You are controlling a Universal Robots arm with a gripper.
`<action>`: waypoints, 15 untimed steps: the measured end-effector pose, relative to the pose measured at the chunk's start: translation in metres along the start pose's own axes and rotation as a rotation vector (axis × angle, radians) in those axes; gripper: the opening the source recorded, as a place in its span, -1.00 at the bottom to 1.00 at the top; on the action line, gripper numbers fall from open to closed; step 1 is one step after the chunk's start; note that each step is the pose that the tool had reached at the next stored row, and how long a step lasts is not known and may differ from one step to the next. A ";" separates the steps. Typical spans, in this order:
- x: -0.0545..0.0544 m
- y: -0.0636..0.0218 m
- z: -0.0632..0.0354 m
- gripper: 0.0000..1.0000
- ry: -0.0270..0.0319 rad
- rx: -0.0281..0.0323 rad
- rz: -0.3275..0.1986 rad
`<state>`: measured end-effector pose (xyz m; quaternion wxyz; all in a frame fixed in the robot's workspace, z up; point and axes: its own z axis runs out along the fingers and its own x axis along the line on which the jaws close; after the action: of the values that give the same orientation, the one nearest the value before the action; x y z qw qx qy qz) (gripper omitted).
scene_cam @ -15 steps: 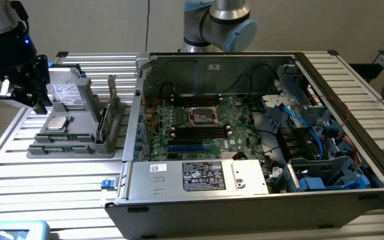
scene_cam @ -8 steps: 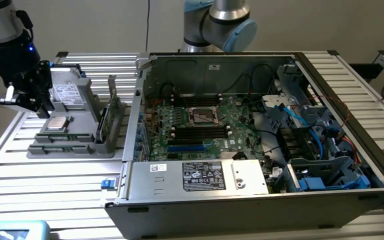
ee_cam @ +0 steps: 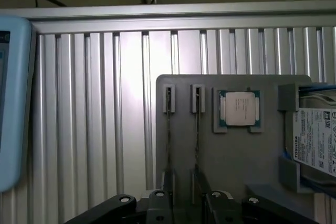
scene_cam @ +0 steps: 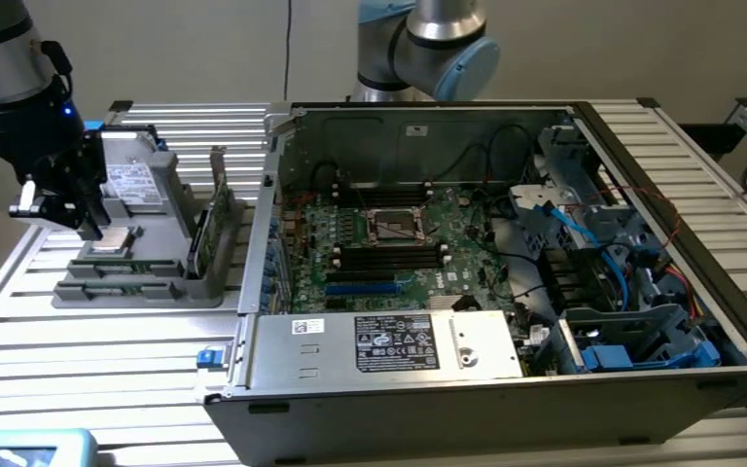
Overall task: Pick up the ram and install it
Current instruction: 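Pick up the ram and move it above insertion slot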
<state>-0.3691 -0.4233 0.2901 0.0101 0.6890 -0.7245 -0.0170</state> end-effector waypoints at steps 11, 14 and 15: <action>0.010 -0.0013 0.0200 -0.39 0.0002 0.0000 -0.006; 0.010 -0.0015 0.0253 -0.36 0.0002 0.0000 -0.007; 0.010 -0.0015 0.0272 -0.36 0.0002 0.0000 -0.007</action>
<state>-0.3691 -0.4333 0.2628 0.0101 0.6916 -0.7220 -0.0170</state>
